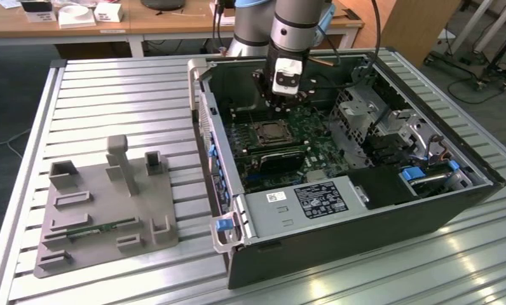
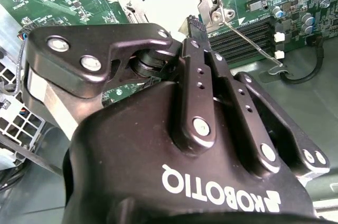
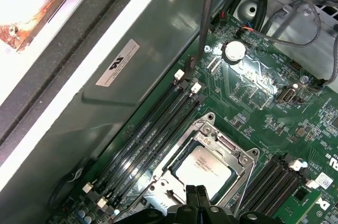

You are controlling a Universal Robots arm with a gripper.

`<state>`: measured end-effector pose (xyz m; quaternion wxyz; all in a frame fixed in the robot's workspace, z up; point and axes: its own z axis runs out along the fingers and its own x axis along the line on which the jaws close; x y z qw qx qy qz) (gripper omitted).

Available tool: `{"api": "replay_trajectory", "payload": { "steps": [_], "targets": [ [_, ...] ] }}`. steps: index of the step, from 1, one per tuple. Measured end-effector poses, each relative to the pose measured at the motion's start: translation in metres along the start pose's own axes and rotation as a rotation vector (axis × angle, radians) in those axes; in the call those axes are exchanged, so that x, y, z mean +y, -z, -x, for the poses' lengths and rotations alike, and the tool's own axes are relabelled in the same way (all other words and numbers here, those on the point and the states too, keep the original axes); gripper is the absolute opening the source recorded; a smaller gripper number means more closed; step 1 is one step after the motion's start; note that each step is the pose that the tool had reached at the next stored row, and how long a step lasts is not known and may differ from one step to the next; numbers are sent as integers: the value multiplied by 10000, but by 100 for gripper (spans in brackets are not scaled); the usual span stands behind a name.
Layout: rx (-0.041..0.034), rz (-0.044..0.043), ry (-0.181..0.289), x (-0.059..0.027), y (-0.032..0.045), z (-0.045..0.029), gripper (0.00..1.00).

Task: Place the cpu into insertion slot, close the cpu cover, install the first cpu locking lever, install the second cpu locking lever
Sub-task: 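Install the first cpu locking lever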

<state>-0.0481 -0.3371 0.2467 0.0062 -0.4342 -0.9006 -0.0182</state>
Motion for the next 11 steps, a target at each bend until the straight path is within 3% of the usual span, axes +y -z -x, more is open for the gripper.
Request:
{"api": "replay_trajectory", "payload": {
  "steps": [6, 11],
  "targets": [
    [2, -2, 70, 0, 0, 0, 11],
    [24, -23, 855, 0, -1, 0, 11]
  ]
}}
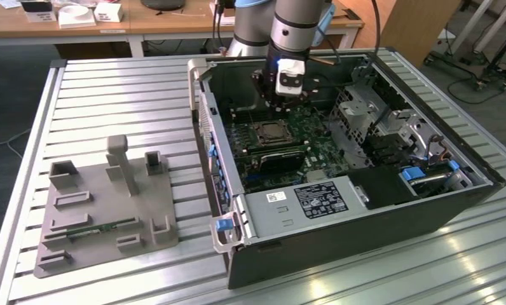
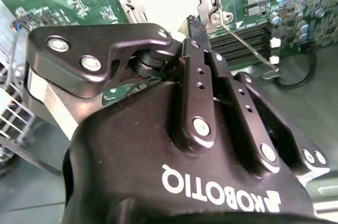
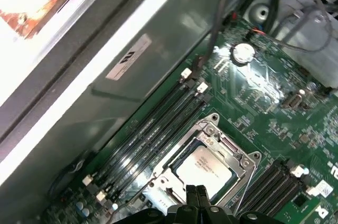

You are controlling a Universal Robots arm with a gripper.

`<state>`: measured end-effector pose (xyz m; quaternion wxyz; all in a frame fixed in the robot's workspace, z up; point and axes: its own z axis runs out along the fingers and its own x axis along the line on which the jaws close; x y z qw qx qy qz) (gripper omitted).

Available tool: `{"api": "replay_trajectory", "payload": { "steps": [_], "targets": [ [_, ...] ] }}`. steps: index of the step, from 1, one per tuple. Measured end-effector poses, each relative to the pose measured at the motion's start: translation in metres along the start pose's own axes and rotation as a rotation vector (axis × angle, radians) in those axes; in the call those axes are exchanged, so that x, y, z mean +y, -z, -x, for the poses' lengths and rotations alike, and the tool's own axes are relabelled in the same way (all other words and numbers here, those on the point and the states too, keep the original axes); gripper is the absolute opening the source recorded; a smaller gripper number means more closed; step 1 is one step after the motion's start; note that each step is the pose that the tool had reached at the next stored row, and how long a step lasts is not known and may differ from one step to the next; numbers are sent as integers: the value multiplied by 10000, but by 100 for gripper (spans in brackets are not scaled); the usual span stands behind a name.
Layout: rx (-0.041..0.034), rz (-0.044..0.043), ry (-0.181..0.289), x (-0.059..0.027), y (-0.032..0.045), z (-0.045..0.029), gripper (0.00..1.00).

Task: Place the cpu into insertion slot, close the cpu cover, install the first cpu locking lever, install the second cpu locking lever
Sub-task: 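Install the first cpu locking lever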

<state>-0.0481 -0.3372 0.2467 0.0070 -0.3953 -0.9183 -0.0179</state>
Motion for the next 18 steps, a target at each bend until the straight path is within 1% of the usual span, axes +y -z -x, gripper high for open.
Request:
{"api": "replay_trajectory", "payload": {
  "steps": [18],
  "targets": [
    [89, -88, 3262, 0, -2, 0, 11]
  ]
}}
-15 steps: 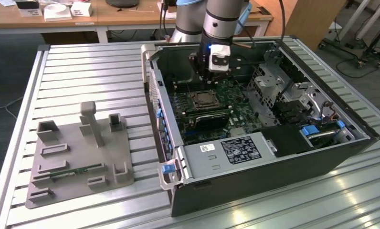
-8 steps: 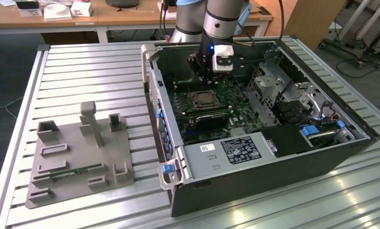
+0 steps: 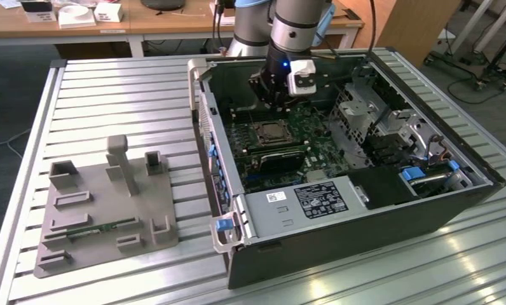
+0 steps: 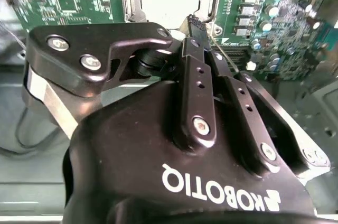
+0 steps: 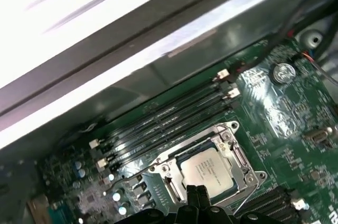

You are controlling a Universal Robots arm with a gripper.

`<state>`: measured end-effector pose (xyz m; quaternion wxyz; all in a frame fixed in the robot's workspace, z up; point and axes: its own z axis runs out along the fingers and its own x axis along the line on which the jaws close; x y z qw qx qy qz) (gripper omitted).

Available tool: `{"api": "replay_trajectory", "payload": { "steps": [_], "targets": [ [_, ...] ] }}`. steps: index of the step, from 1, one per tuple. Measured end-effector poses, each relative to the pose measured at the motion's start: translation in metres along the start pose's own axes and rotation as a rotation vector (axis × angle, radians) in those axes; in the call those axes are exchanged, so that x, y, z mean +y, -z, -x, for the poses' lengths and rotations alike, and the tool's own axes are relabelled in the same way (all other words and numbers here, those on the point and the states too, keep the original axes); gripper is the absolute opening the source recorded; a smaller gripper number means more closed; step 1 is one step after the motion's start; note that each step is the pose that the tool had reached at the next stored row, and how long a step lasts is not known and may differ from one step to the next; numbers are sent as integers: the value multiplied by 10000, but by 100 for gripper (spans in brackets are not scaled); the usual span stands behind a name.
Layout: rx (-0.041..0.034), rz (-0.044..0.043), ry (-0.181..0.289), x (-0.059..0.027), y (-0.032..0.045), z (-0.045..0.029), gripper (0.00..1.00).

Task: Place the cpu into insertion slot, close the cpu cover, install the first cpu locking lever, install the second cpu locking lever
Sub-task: 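Install the first cpu locking lever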

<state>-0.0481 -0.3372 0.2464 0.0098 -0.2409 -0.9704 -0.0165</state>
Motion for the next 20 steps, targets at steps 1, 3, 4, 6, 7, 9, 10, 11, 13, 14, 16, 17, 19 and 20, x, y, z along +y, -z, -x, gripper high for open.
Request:
{"api": "replay_trajectory", "payload": {
  "steps": [1, 3, 4, 6, 7, 9, 10, 11, 13, 14, 16, 17, 19, 20],
  "targets": [
    [5, -5, 182, 0, 0, 0, 11],
    [15, -14, 556, 0, -2, 0, 11],
    [20, -19, 736, 0, -3, 0, 11],
    [30, -30, 1096, 0, -4, 0, 11],
    [35, -34, 1274, 0, -5, 0, 11],
    [45, -44, 1645, 0, -6, 0, 11],
    [50, -50, 1824, 0, -7, 0, 11],
    [55, -56, 2010, 0, -7, 0, 11],
    [64, -66, 2370, 0, -9, 0, 11],
    [69, -70, 2538, 0, -10, 0, 11],
    [77, -79, 2855, 0, -12, 0, 11],
    [82, -83, 3012, 0, -12, 0, 11],
    [90, -92, 3342, -1, -13, 0, 11],
    [95, -97, 3501, 0, -14, 0, 11]
  ]
}}
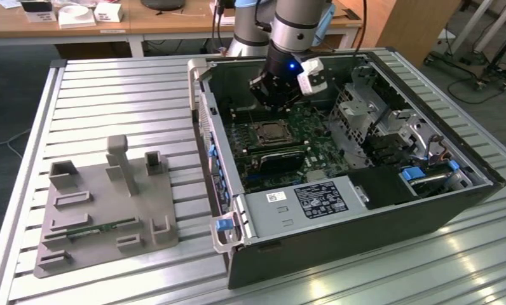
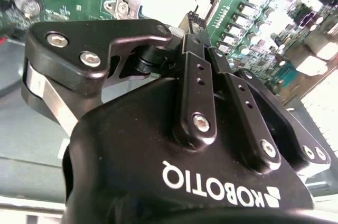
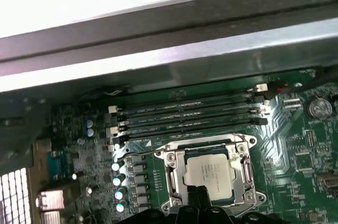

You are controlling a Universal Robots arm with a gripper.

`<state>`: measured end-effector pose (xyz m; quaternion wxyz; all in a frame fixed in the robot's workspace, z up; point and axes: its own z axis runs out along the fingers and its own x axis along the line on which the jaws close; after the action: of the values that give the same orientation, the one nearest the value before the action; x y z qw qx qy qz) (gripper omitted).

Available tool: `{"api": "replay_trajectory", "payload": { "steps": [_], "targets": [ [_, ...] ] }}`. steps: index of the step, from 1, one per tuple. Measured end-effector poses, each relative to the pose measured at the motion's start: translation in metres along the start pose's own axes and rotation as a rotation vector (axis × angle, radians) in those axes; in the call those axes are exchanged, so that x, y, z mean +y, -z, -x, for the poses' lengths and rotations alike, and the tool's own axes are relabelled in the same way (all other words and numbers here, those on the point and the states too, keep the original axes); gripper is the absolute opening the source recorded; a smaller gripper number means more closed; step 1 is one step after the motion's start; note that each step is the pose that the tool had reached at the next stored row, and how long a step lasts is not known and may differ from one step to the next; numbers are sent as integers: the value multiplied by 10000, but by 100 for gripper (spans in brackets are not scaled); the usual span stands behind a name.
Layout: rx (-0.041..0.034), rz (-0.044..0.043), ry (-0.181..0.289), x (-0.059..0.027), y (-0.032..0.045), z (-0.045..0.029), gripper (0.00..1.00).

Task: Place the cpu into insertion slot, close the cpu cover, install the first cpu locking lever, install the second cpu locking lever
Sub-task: 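Install the first cpu locking lever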

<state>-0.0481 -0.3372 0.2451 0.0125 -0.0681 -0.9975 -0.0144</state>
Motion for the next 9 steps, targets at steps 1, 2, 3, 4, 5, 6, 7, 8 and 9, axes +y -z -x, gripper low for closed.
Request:
{"api": "replay_trajectory", "payload": {
  "steps": [1, 2, 3, 4, 5, 6, 7, 8, 9],
  "targets": [
    [4, -4, 160, 0, 0, 0, 11],
    [9, -9, 310, 0, 0, 0, 11],
    [10, -11, 385, 0, -1, 0, 11],
    [10, -11, 392, 0, -1, 0, 11],
    [11, -11, 393, 0, -1, 0, 11],
    [11, -11, 409, 0, -1, 0, 11],
    [11, -11, 425, 0, -1, 0, 11],
    [11, -12, 425, 0, -1, 0, 11],
    [11, -11, 425, 0, -1, 0, 11]
  ]
}}
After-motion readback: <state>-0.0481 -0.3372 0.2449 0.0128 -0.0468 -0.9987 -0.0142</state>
